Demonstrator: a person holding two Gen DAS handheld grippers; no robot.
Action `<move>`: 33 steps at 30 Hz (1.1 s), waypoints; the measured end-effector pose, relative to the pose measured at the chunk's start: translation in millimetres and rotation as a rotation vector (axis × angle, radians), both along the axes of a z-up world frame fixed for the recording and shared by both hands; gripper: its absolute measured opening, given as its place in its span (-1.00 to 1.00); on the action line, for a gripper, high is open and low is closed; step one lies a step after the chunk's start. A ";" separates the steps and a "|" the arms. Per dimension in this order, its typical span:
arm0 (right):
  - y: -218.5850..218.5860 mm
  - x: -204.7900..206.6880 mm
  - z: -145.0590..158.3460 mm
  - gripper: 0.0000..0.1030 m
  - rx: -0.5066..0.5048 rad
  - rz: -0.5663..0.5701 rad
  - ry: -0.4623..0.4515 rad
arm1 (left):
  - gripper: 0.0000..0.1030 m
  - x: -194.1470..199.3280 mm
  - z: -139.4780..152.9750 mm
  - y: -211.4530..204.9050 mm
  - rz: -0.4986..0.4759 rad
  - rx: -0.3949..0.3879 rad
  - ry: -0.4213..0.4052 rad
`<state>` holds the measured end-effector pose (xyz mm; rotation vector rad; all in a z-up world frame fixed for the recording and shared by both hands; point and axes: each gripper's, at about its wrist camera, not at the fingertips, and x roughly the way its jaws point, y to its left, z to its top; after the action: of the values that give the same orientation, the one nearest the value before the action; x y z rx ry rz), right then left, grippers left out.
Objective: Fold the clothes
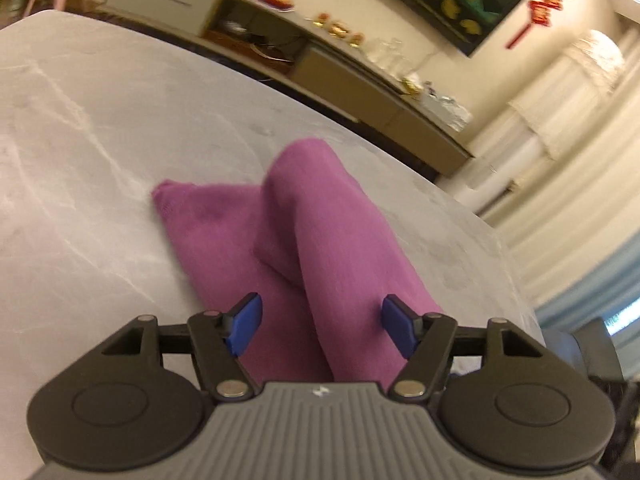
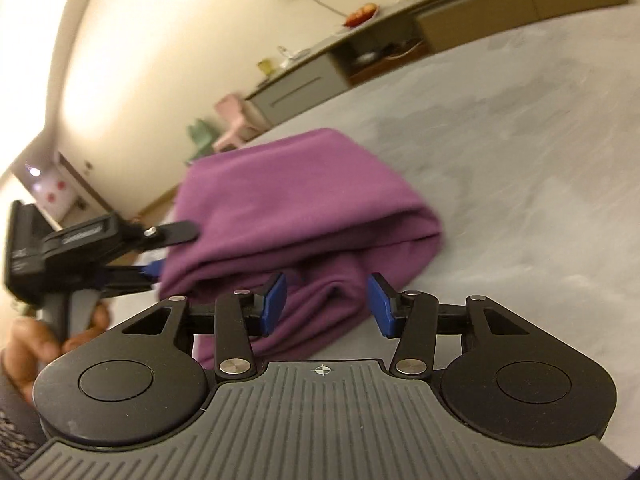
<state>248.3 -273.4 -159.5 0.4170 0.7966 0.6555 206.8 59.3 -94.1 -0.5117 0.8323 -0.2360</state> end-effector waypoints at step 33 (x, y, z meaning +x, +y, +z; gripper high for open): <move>58.5 -76.7 12.0 -0.34 -0.176 0.139 -0.161 | -0.44 -4.8 -18.7 24.4 0.058 -0.187 -0.073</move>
<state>171.6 -214.9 -147.5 0.1477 0.7272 0.7324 202.0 83.7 -112.8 -0.6975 0.7270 -0.2785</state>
